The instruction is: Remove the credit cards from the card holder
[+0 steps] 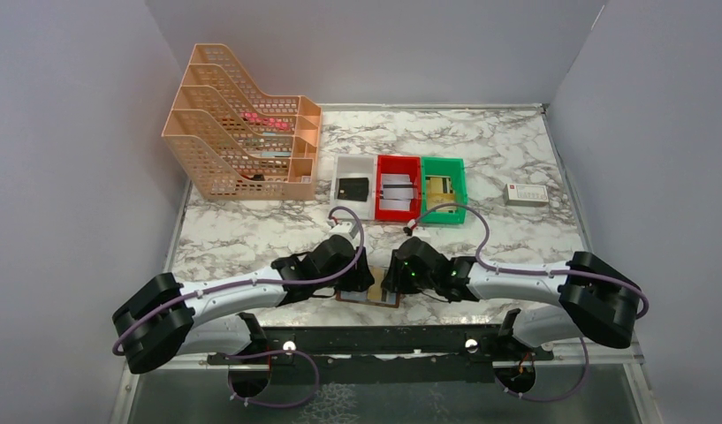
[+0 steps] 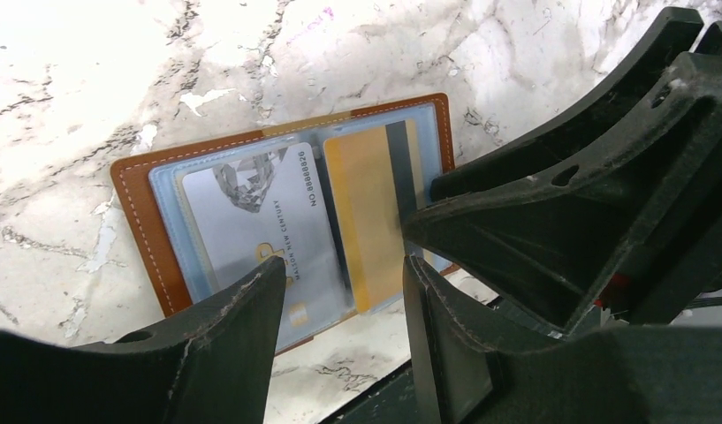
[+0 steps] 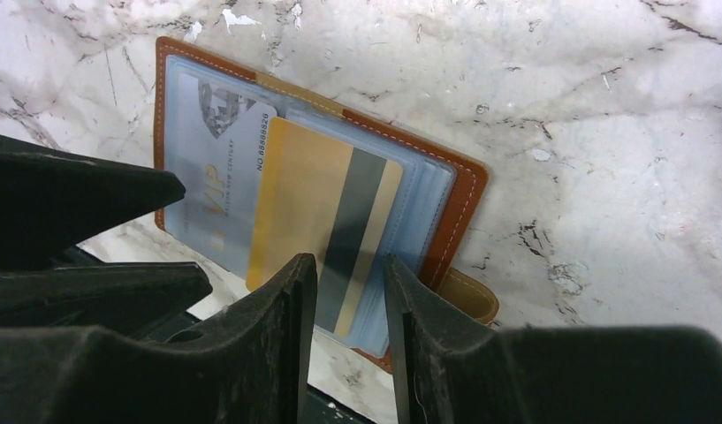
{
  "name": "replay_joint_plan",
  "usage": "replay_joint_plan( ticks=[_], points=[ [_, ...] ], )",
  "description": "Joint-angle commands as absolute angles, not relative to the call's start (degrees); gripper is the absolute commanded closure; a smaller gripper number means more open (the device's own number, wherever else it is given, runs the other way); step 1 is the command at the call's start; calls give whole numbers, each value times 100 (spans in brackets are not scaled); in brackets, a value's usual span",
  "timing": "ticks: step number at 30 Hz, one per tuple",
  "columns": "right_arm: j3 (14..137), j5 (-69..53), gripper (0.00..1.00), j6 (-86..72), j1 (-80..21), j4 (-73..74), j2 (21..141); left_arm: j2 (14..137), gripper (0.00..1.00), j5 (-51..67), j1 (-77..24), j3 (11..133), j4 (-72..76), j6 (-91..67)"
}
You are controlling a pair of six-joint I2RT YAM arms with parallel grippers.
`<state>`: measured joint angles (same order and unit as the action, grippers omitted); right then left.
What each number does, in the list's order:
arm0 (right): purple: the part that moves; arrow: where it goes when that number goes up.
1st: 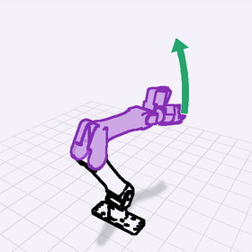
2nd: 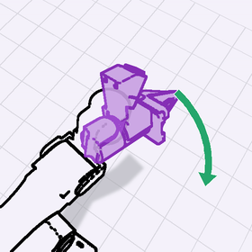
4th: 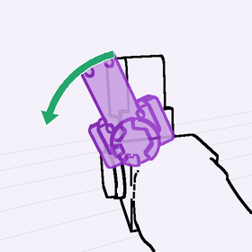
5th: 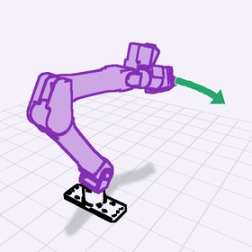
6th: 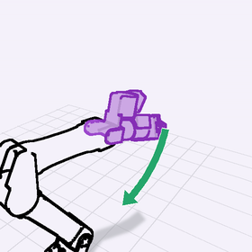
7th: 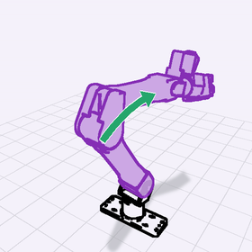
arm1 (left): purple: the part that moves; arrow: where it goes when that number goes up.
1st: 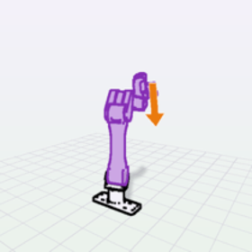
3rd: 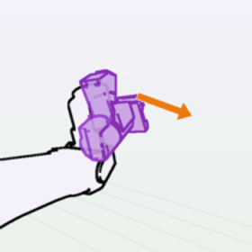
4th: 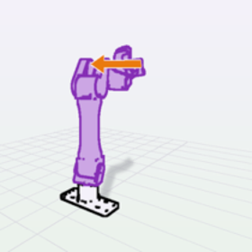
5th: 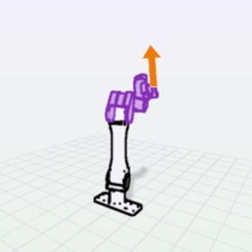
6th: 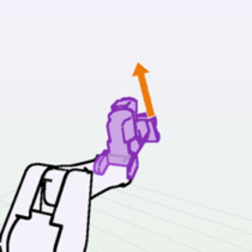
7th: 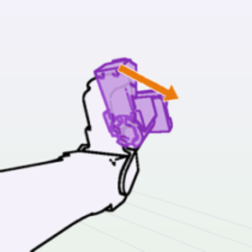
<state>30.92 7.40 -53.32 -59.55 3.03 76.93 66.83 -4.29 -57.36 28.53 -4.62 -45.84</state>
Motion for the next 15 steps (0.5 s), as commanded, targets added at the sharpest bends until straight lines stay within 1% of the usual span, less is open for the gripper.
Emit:
replay_joint_plan(
  ticks=[1, 7, 11, 15],
  points=[
    [3009, 754, 62, -5472, -5954, 237, 7849, 6847, 45, -159, -5698, 2756, -57, -4501],
    [2848, 899, 69, -5563, -5955, 173, 7790, 7154, 47, 50, -5687, 2703, 212, -4535],
    [2792, 899, 69, -5597, -5958, 158, 7849, 7212, 52, 118, -5678, 2639, 359, -4559],
    [2728, 907, 70, -5771, -5959, 149, 7939, 7234, 59, 141, -5678, 2525, 520, -4659]
  ],
)
